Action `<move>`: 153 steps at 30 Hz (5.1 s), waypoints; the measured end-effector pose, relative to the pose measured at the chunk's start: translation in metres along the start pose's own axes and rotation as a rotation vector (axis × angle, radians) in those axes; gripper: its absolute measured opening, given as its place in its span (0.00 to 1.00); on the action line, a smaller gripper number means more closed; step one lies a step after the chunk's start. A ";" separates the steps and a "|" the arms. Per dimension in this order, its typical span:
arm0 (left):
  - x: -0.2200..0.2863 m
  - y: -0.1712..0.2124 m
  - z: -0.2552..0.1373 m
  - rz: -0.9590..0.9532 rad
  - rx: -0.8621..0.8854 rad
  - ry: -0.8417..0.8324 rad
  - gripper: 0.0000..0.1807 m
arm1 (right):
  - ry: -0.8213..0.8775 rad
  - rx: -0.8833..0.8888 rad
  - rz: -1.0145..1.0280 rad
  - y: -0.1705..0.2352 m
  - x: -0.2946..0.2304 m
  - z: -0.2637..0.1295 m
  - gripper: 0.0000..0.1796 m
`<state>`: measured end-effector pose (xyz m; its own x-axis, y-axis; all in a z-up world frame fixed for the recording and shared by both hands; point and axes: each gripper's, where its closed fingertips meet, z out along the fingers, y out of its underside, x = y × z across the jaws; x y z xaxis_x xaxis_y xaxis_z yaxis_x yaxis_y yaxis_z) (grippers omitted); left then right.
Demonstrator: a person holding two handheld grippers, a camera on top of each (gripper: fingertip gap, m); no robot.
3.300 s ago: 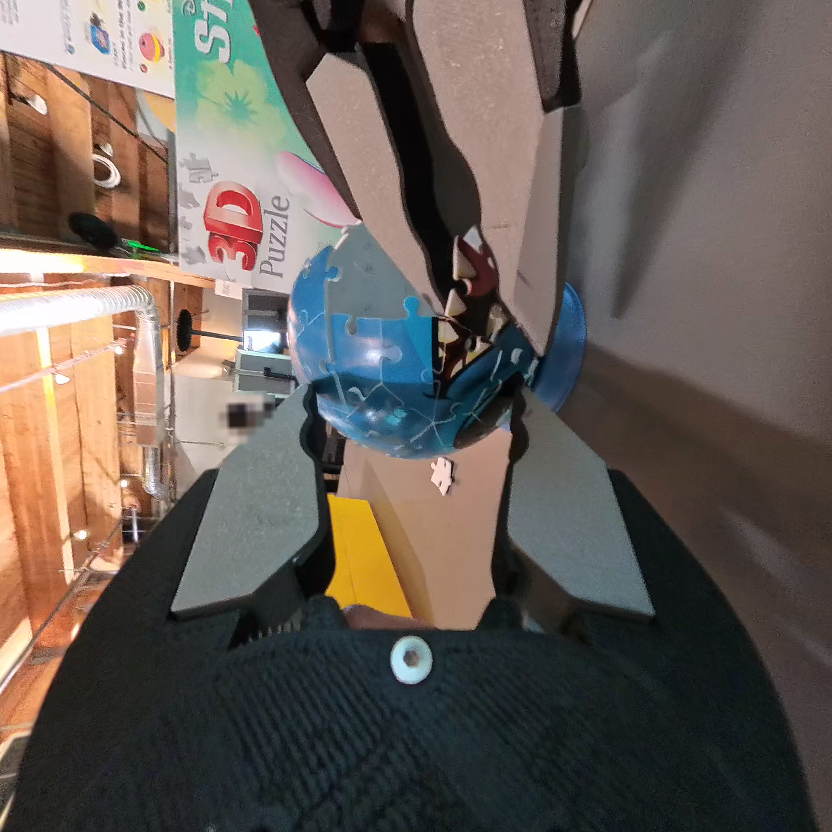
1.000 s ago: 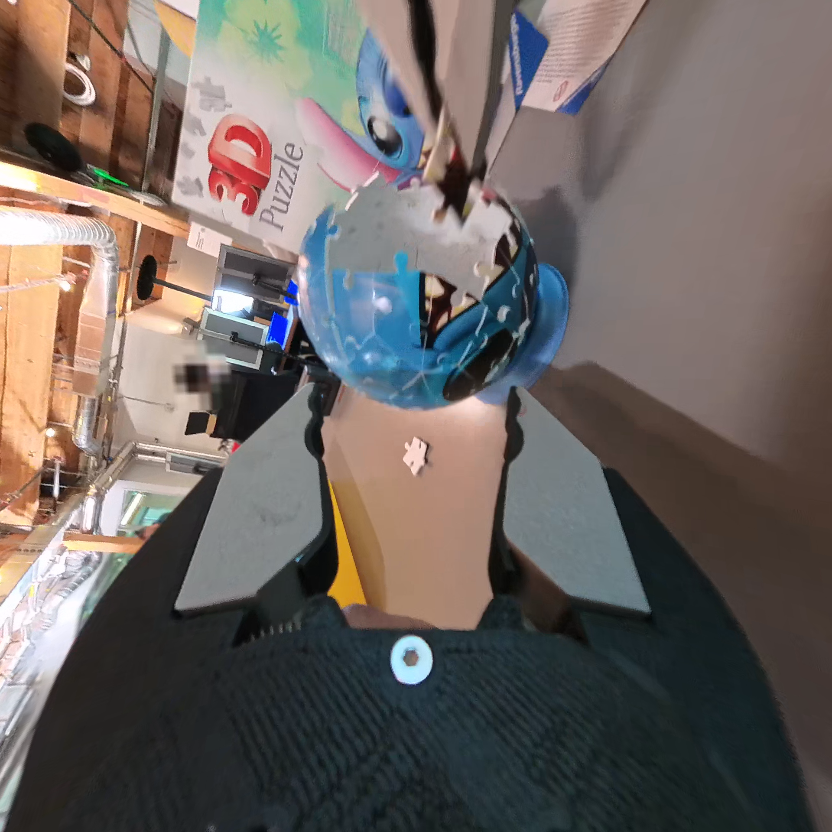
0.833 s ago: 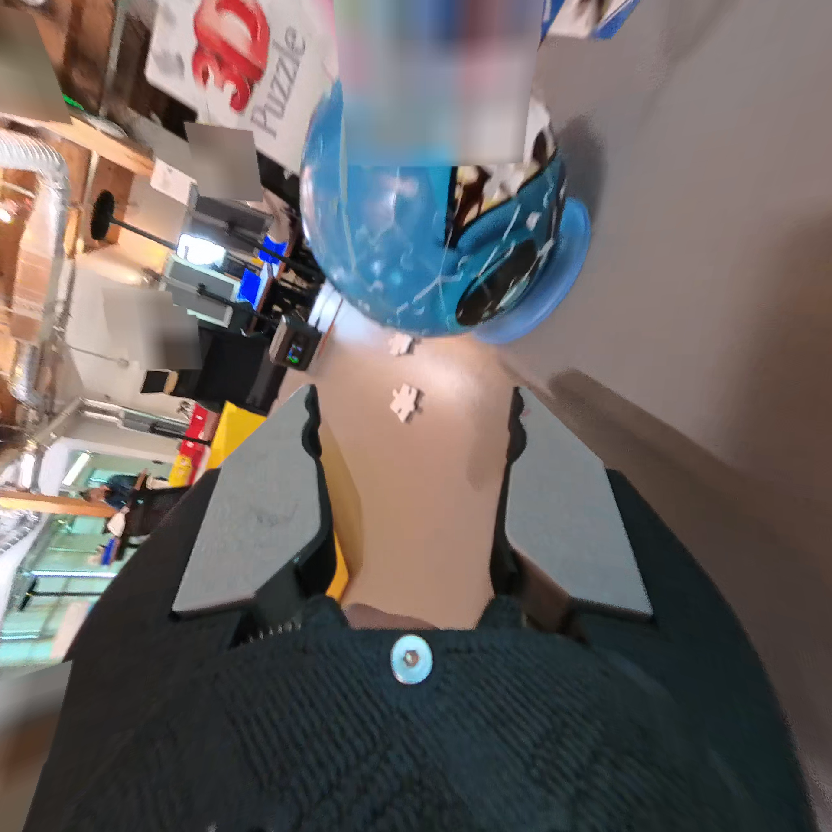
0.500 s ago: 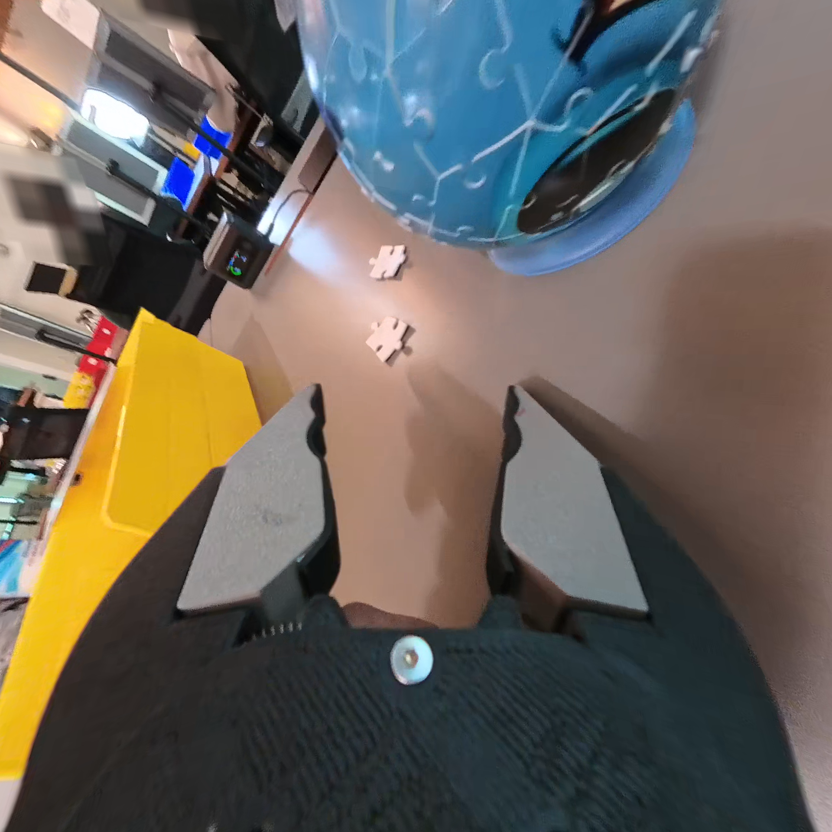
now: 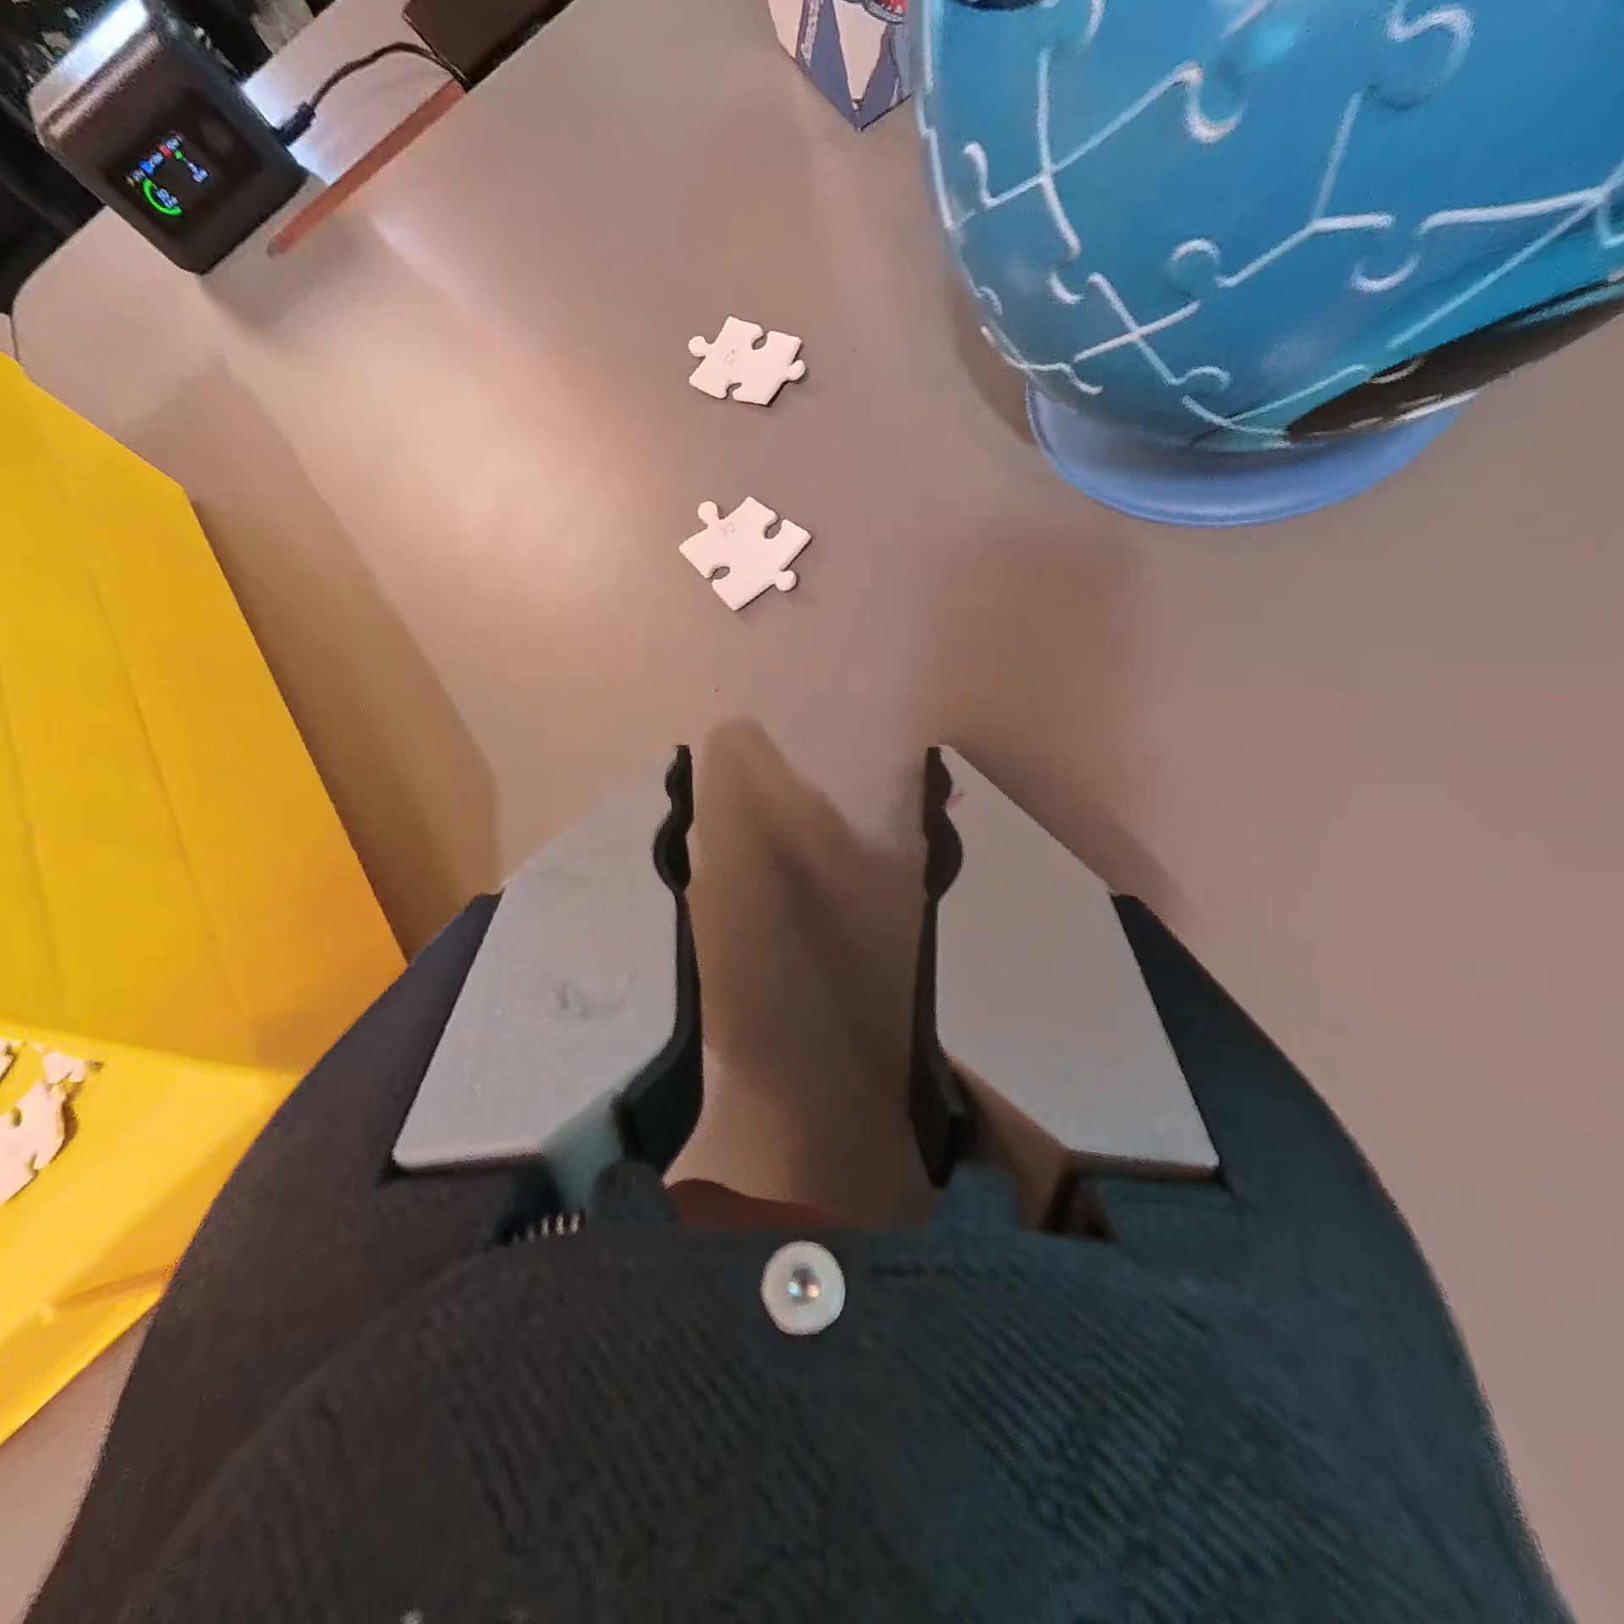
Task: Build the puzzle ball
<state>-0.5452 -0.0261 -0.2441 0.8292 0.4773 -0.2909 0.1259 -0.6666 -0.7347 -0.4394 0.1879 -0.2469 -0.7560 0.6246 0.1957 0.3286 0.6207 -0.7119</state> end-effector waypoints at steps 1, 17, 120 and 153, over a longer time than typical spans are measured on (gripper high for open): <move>-0.001 0.000 0.000 -0.009 -0.001 0.003 0.29 | -0.005 -0.008 0.028 0.003 0.001 0.001 0.00; 0.020 0.010 -0.011 -0.150 -0.028 0.160 0.21 | -0.165 0.009 0.186 0.018 -0.011 -0.007 0.09; 0.143 -0.119 0.019 0.233 -0.663 0.181 0.02 | 0.032 0.176 0.052 -0.037 -0.010 -0.033 0.22; 0.134 -0.108 -0.015 0.360 -0.597 0.187 0.12 | 0.026 0.151 0.025 -0.035 -0.016 -0.026 0.22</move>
<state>-0.4394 0.1013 -0.1948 0.9478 0.0988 -0.3031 0.0592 -0.9888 -0.1374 -0.4242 0.1686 -0.2074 -0.7329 0.6525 0.1925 0.2570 0.5275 -0.8097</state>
